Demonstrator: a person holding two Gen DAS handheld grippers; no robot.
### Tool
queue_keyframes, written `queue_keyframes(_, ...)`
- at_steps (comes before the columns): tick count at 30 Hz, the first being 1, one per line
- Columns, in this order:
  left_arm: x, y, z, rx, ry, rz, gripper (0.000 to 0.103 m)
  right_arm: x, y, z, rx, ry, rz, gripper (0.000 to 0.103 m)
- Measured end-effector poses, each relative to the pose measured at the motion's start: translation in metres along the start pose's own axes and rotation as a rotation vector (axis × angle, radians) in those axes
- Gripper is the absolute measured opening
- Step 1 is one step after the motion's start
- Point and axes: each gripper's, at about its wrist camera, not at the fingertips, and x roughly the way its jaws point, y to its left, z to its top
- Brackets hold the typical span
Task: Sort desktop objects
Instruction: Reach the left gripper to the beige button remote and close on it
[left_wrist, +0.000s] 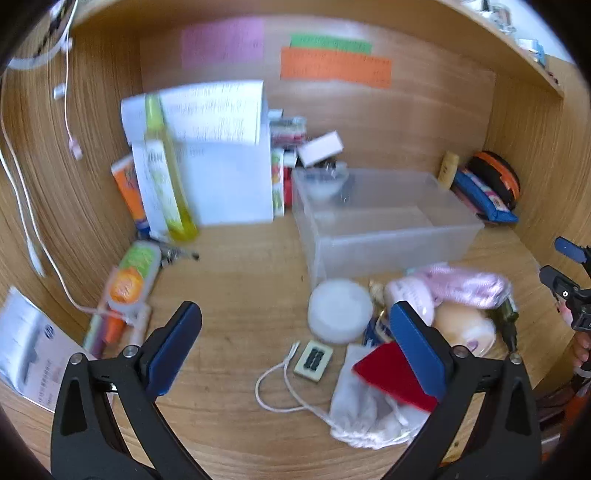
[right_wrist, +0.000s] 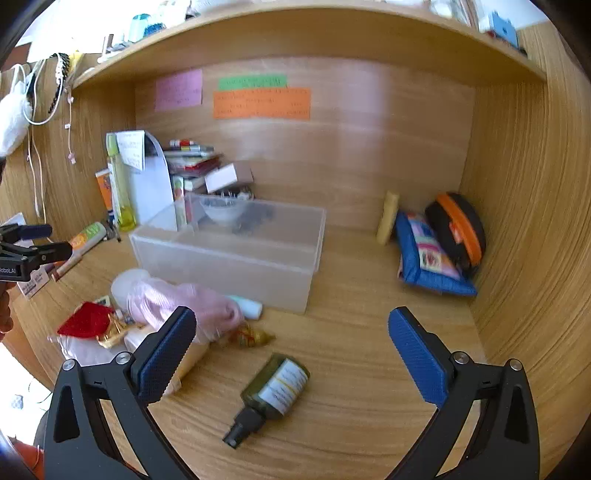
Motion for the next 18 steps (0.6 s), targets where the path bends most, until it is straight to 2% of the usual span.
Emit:
queue_keyframes(2, 0.007, 0.005, -0.006, 0.001, 0.019, 0.016, 0.103, 0.004, -0.001, -0.005, 0.005, 0.026, -0.004, 0.103)
queue_keyframes(6, 0.017, 0.016, -0.020, -0.007, 0.053, -0.003, 0.103, 0.015, 0.001, -0.015, 0.011, 0.081, -0.008, 0.103)
queue_keyframes(7, 0.019, 0.018, -0.023, -0.008, 0.057, 0.001, 0.101, 0.017, 0.002, -0.017, 0.014, 0.094, -0.005, 0.103)
queue_keyframes(11, 0.029, 0.023, -0.030, 0.003, 0.094, 0.003, 0.079, 0.026, 0.004, -0.027, 0.028, 0.144, 0.010, 0.103)
queue_keyframes(18, 0.039, 0.022, -0.039, 0.049, 0.127, -0.046, 0.076, 0.037, 0.004, -0.035, 0.054, 0.200, 0.035, 0.102)
